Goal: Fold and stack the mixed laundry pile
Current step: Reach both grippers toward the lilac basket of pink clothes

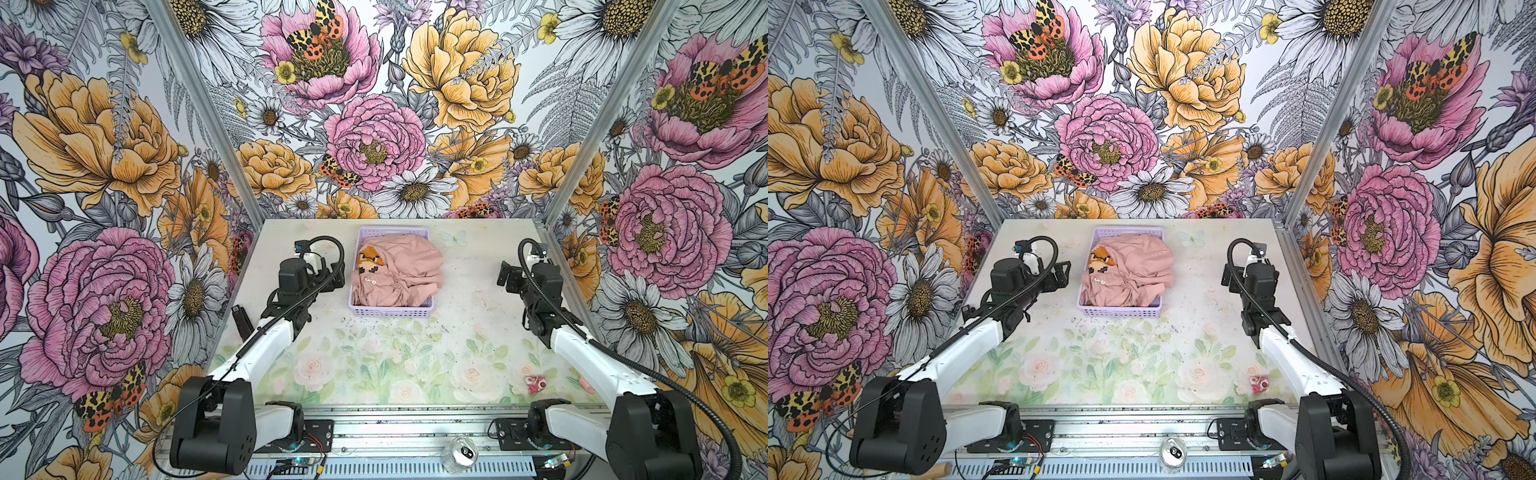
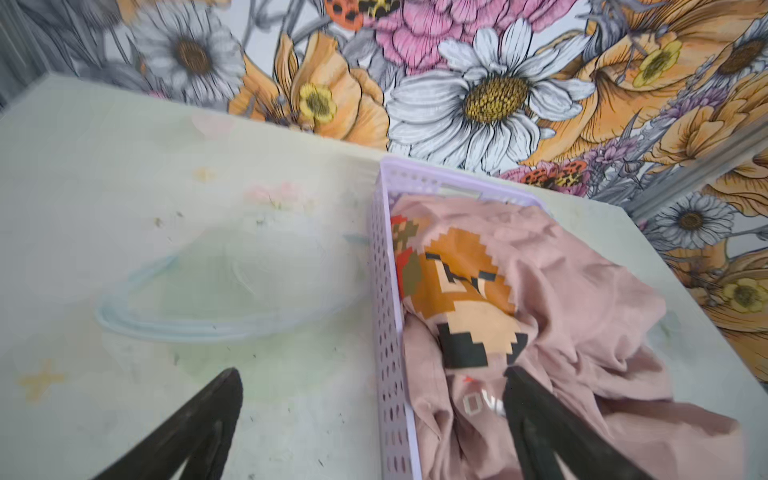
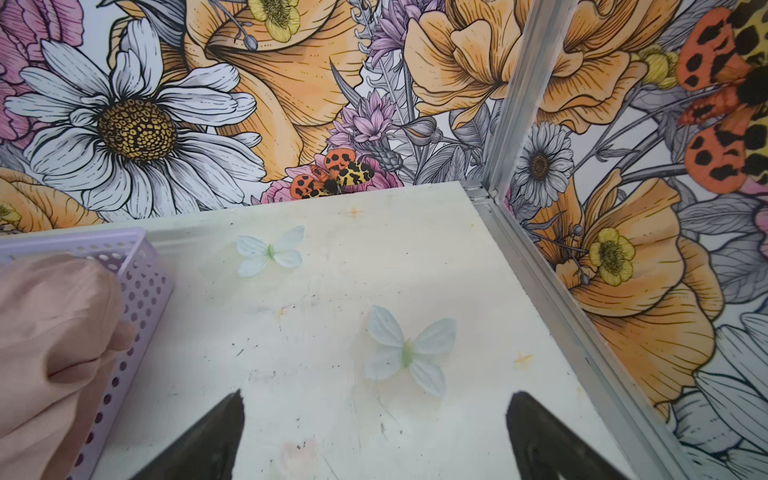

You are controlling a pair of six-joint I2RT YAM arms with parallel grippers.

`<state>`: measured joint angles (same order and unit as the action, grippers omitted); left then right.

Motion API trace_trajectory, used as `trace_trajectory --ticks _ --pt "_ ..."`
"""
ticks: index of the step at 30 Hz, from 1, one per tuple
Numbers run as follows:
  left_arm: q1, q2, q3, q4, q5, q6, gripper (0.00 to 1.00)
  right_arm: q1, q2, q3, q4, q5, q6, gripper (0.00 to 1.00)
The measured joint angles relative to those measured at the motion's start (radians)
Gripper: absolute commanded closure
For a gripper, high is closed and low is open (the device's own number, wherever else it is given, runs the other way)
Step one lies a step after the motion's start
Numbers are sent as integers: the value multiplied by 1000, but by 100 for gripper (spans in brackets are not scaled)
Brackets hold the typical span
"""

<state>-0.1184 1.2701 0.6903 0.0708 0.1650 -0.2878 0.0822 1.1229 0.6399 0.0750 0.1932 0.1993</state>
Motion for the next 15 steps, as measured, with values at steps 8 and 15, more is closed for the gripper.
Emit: trace_trajectory --ticks 8,15 --pt "-79 233 51 23 171 -137 7 13 -87 40 -188 -61 43 0" --pt "-129 403 190 84 249 -176 11 29 -115 61 -277 -117 74 0"
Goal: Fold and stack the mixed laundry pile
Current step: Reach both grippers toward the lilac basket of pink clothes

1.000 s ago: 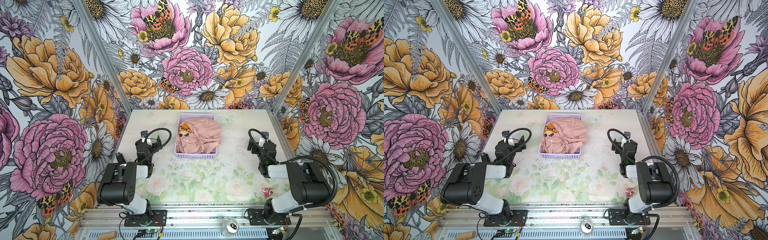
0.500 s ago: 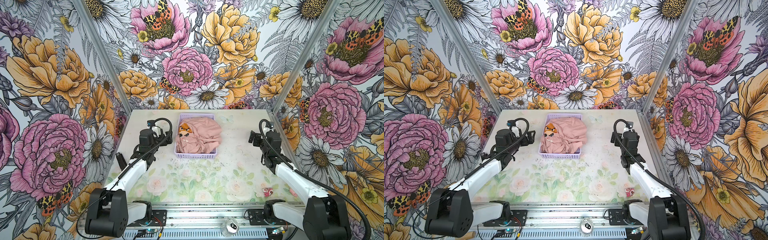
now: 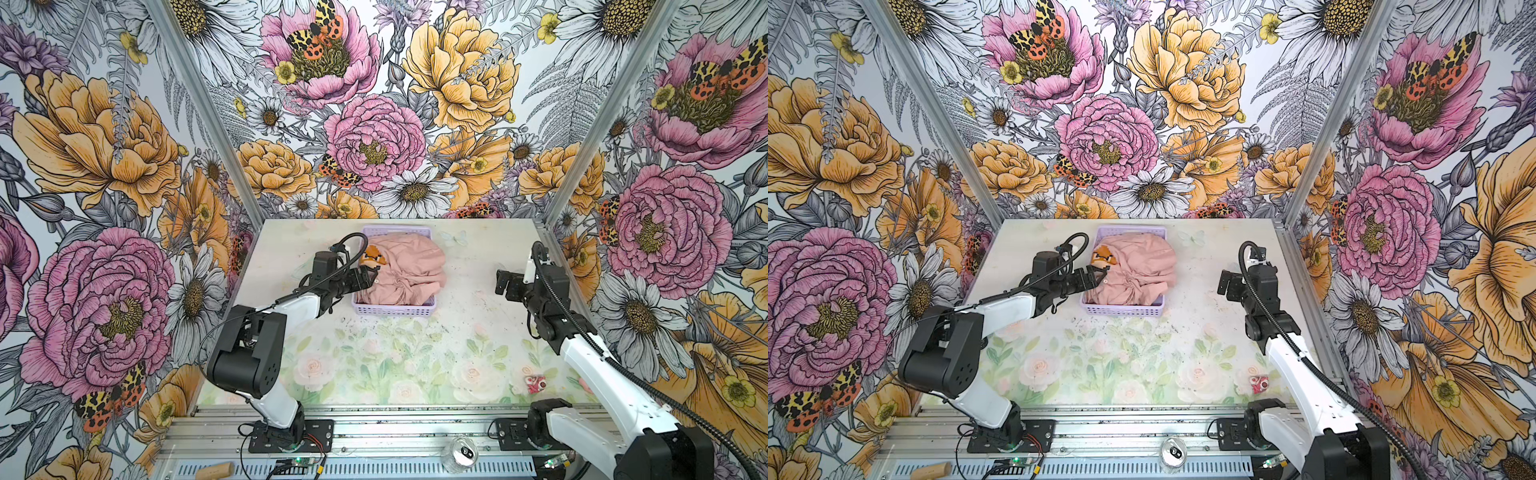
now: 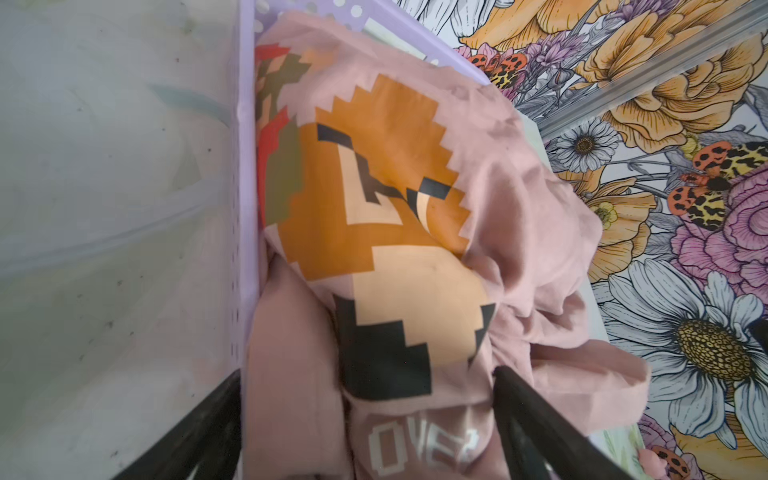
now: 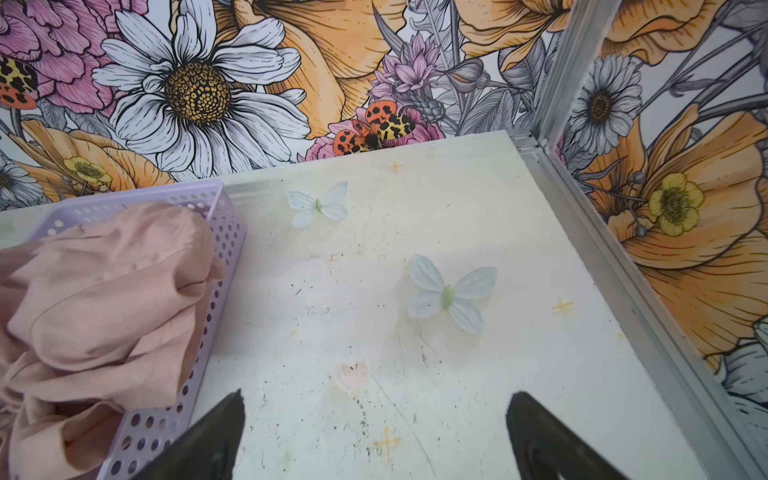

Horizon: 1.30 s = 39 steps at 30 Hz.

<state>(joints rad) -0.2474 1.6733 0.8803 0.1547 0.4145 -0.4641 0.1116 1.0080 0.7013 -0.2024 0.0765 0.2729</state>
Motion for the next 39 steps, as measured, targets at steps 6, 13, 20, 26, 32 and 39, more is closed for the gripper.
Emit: trace_trajectory --ticks 6,13,20,26,32,39 --pt "-98 119 116 28 22 -17 13 21 2 36 -51 -26 13 0" --pt "-250 249 208 106 44 -108 15 57 78 134 -95 -39 26 0" --pt "-280 159 92 162 39 -208 14 189 275 358 -172 -47 27 0" --pt "-130 -114 -81 99 -12 -218 14 352 527 630 -259 -48 49 12" --pt "-30 -217 -125 -35 -49 -180 13 470 824 917 -348 -77 69 26" --pt "4 -222 -161 -115 -56 -154 12 532 1104 1215 -497 -89 88 47"
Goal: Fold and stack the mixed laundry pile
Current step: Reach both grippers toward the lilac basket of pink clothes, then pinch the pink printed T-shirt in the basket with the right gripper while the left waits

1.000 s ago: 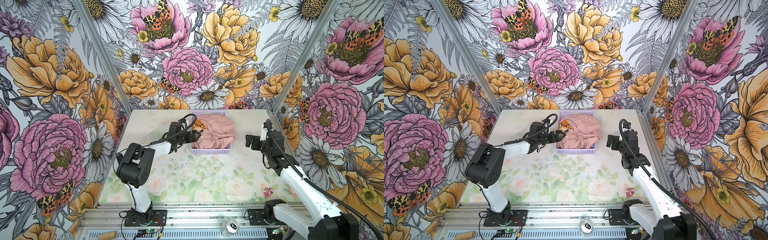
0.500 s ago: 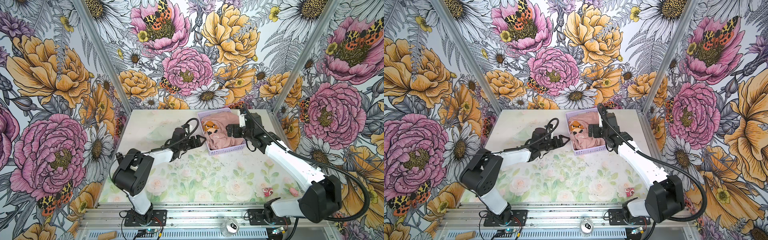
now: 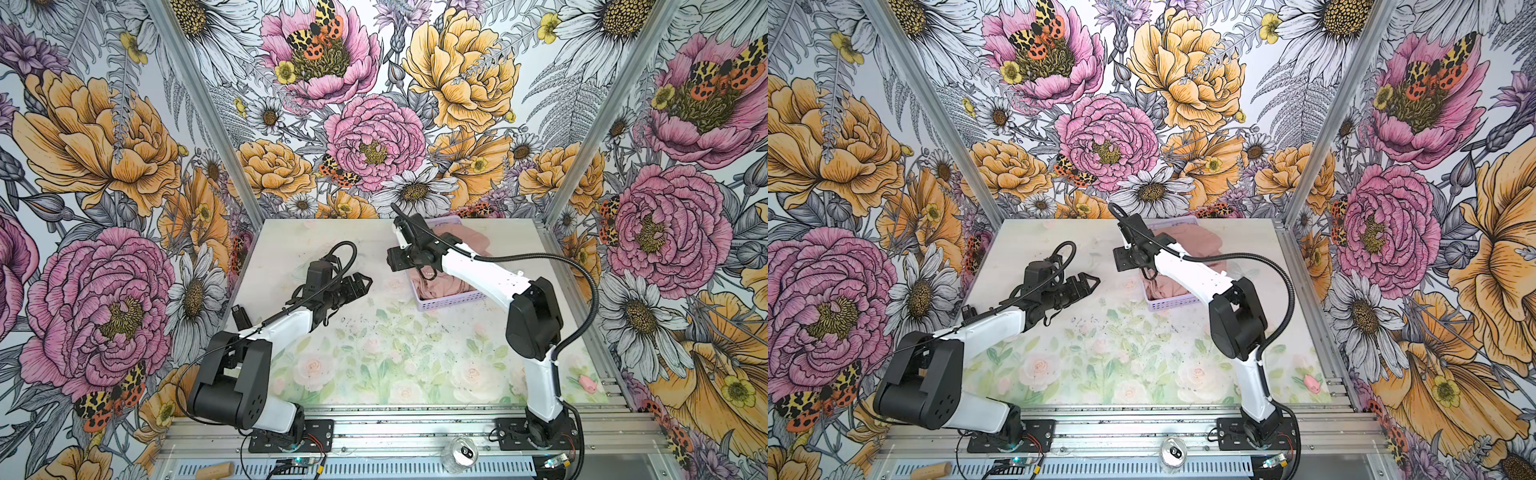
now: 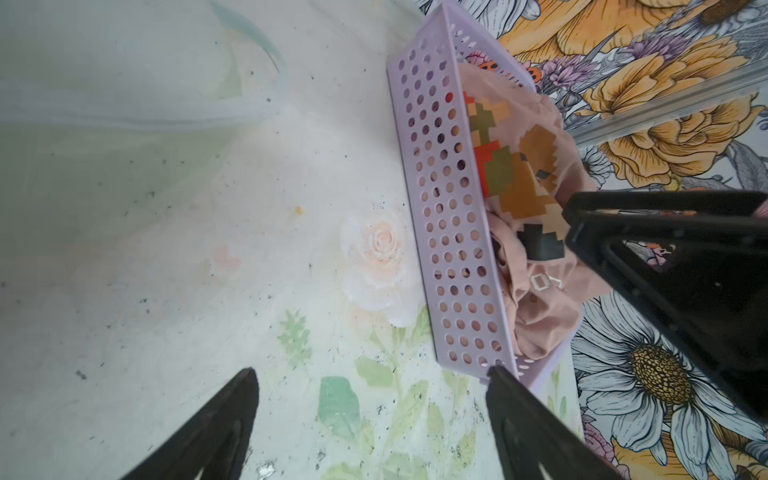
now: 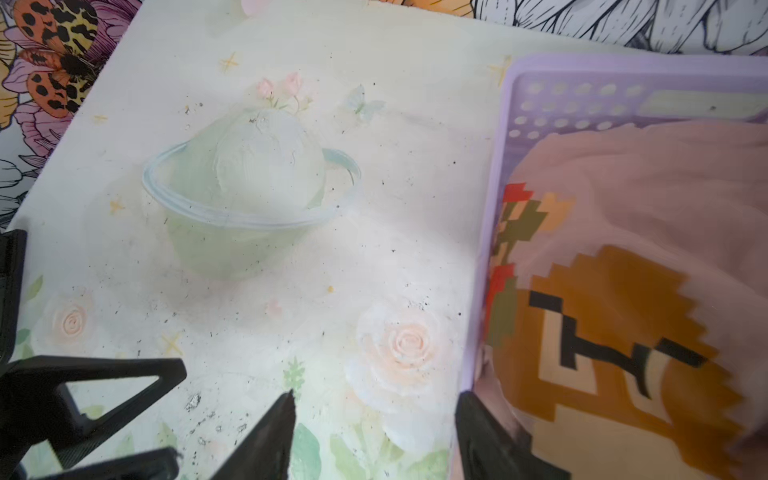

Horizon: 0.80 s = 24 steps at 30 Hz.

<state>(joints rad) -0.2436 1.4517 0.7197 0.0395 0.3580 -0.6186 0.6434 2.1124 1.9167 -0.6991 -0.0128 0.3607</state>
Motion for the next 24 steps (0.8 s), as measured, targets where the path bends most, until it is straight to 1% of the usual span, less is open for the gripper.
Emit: trace_trajectory --ticks 3,8,14,19,22,24 --pt "6 -5 -3 -16 0 6 12 -1 64 85 -57 11 11 50" --pt "18 -12 -8 -23 -3 19 12 -2 114 159 -116 56 16 53" --pt "19 -12 -8 -30 -3 24 12 -7 150 187 -153 114 17 55" --pt "19 -12 -14 -36 -7 24 12 -10 195 203 -170 130 16 57" --pt "19 -12 -16 -37 -8 24 12 -15 223 210 -177 143 17 60" --pt "19 -12 -16 -37 -8 24 12 -16 234 212 -183 152 18 66"
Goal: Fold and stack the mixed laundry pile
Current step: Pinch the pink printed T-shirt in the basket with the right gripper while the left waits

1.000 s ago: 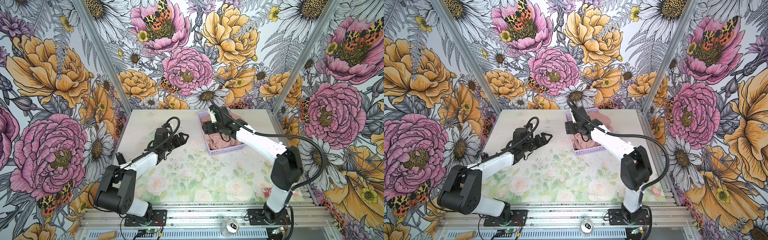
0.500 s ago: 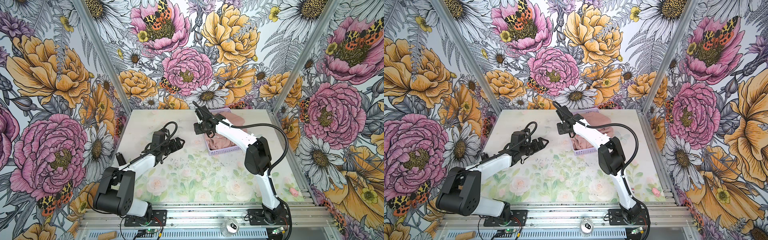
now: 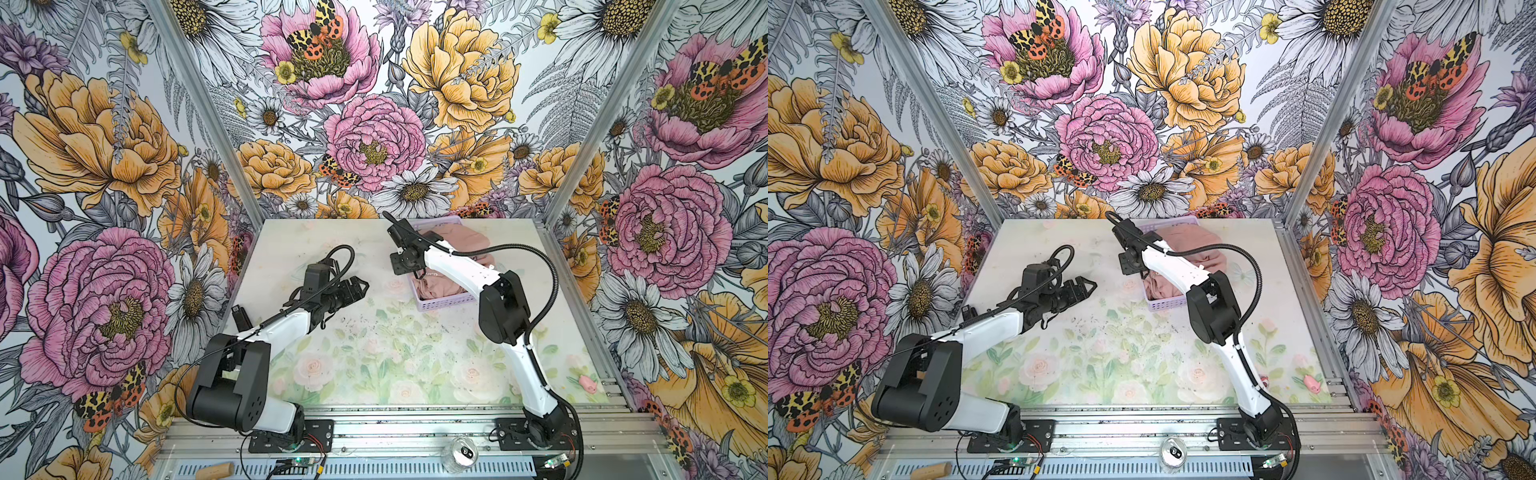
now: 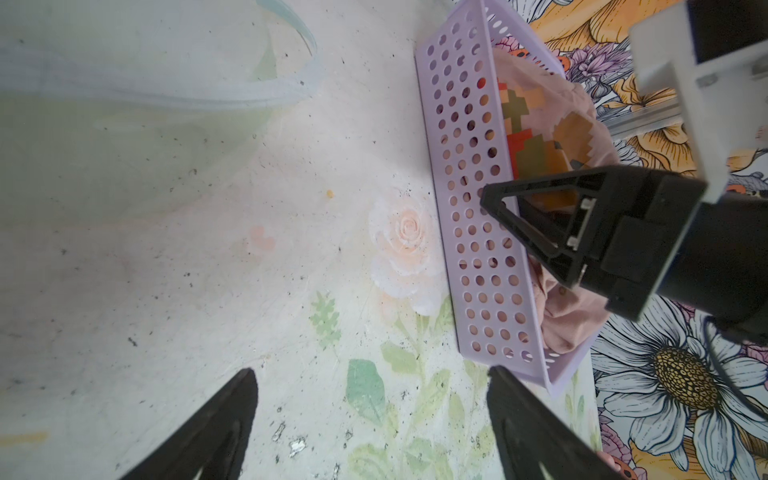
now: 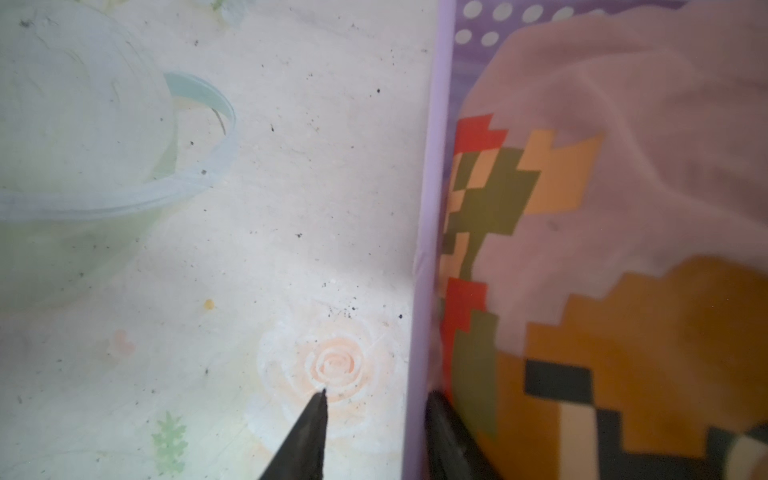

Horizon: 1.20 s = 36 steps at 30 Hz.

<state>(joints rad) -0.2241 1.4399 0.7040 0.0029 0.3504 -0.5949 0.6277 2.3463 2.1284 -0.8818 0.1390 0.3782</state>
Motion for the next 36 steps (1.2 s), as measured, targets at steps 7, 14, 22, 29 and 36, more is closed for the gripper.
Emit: trace_trajectory --ticks 7,14,22,29,36 --pt "0 0 0 0 0 0 12 -12 5 2 -6 48 9 92" --pt "0 4 0 0 -3 0 12 -63 -37 -74 18 75 -24 100" --pt "-2 21 0 0 -3 3 12 -220 -114 -204 56 104 -124 100" --pt "-19 68 19 -8 -3 3 12 -387 -140 -248 72 116 -230 100" --pt "-41 111 84 -21 -3 11 12 -490 -139 -243 76 120 -315 100"
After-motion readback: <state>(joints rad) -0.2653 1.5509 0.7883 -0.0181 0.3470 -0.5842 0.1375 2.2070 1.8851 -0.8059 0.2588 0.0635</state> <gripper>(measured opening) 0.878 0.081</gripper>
